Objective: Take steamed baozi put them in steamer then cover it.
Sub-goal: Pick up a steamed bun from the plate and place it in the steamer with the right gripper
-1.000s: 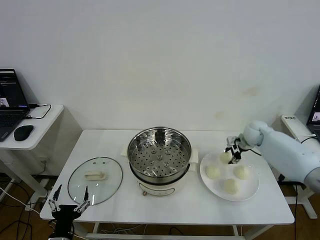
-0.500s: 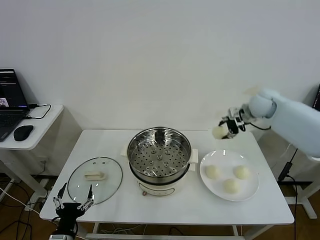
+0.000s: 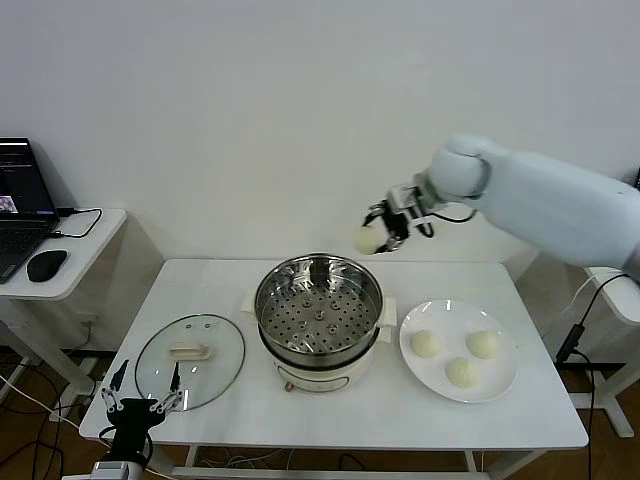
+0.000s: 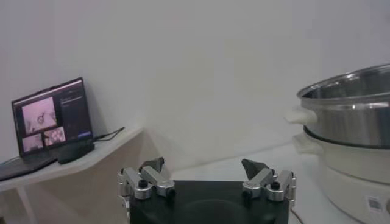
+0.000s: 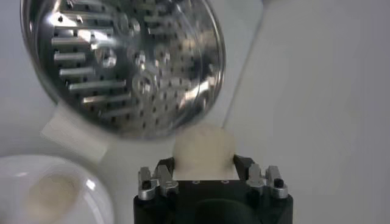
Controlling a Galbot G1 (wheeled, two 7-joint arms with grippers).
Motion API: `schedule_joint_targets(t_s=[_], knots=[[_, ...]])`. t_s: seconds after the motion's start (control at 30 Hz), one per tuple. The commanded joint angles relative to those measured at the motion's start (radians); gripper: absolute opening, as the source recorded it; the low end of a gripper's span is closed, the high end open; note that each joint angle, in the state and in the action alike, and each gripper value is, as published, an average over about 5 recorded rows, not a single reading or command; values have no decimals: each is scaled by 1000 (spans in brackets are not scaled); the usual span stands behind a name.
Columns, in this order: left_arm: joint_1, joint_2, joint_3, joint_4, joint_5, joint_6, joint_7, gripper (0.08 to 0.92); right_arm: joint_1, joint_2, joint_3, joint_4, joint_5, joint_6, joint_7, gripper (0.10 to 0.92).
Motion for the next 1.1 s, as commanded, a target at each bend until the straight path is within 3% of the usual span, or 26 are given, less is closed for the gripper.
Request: schedule_joint_targets(t_s=[0.03,0.4,0.83,0.93,1.1], knots=[[-3,2,-11,-6,-8,3,1,823,-29,195,-64,-88,-126,204,40,628],[-2,-2,-20,-5,-11,5,2,823,-141,249,-52,-231,-382,406,75,628],[-9,-5,-19,1,-11,6,2,823,-226,282,-4,-336,-517,493,123,636],[-10,-6,-20,-1,-11,7,2,823,-228,285,3,-345,-525,505,133,666],[-6,-8,-24,-6,-11,8,1,823,-178,264,2,-313,-473,495,130,783]])
